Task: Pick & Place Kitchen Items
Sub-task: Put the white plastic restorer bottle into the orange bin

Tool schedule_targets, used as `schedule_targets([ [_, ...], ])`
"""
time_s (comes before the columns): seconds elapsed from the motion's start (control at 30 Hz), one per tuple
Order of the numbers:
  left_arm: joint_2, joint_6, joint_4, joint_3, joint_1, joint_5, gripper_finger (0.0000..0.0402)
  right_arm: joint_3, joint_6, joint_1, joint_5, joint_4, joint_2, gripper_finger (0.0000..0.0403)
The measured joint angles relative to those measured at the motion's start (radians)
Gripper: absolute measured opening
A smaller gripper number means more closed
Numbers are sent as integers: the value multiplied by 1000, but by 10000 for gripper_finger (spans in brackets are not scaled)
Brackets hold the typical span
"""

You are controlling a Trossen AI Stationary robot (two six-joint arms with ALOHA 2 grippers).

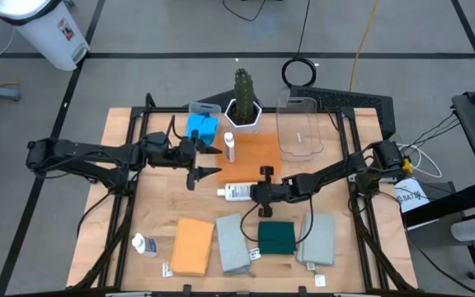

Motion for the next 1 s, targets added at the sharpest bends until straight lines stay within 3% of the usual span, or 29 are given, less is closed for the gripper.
schedule_targets([
  [0.17, 0, 0, -6, 0, 0, 0, 285, -8, 103, 6, -162, -161, -30, 0],
  [0.37, 0, -1, -7, 0, 0, 0, 285, -8, 175, 18, -149, -296, -78, 0],
  [0.47, 0, -1, -6, 0, 0, 0, 285, -6, 152, 34, -142, -244, -105, 0],
  [0.6, 0, -1, -6, 0, 0, 0, 285, -6, 83, 44, -88, -155, -116, 0],
  [0.8, 0, -1, -6, 0, 0, 0, 285, -4, -34, 22, 131, -45, -87, 0],
  [1.0, 0, -1, -6, 0, 0, 0, 285, -35, -73, -18, 149, 4, -32, 0],
])
